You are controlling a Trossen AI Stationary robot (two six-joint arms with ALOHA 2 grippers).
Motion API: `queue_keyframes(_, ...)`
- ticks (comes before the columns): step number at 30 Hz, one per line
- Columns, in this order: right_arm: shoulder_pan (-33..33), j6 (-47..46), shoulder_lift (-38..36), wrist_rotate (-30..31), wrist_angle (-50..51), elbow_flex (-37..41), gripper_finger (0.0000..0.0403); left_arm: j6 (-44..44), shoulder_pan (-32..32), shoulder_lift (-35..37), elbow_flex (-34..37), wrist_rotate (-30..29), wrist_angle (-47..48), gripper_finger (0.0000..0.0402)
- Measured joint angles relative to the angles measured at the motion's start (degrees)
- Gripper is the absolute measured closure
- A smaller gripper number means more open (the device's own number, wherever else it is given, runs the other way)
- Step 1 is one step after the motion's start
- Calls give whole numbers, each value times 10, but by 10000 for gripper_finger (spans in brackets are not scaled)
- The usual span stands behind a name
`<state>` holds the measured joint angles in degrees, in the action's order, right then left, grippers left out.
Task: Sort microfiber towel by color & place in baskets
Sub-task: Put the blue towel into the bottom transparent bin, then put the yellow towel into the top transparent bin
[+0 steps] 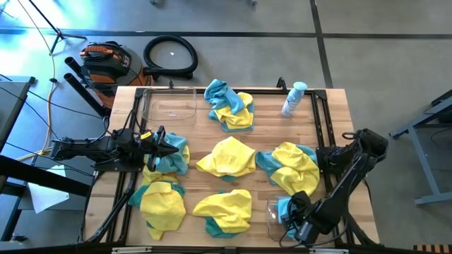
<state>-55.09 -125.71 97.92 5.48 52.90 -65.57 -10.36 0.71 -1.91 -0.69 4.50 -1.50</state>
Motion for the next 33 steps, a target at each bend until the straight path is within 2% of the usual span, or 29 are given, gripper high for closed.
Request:
queue_keyframes(2,4,-1,0,-1,-28,17,363,0,0,0,0,0,0,402)
queue_keyframes(9,4,2,-6,-1,-33,20,296,0,0,0,0,0,0,401)
queue_keyframes(15,3,17,-52,-8,-32,20,254,0,0,0,0,0,0,401)
queue_keyframes(22,3,75,-135,22,-23,20,247,0,0,0,0,0,0,401)
queue_keyframes(27,3,114,-185,30,35,20,247,0,0,0,0,0,0,402)
queue_keyframes(33,11,215,-222,131,119,19,247,0,0,0,0,0,0,401)
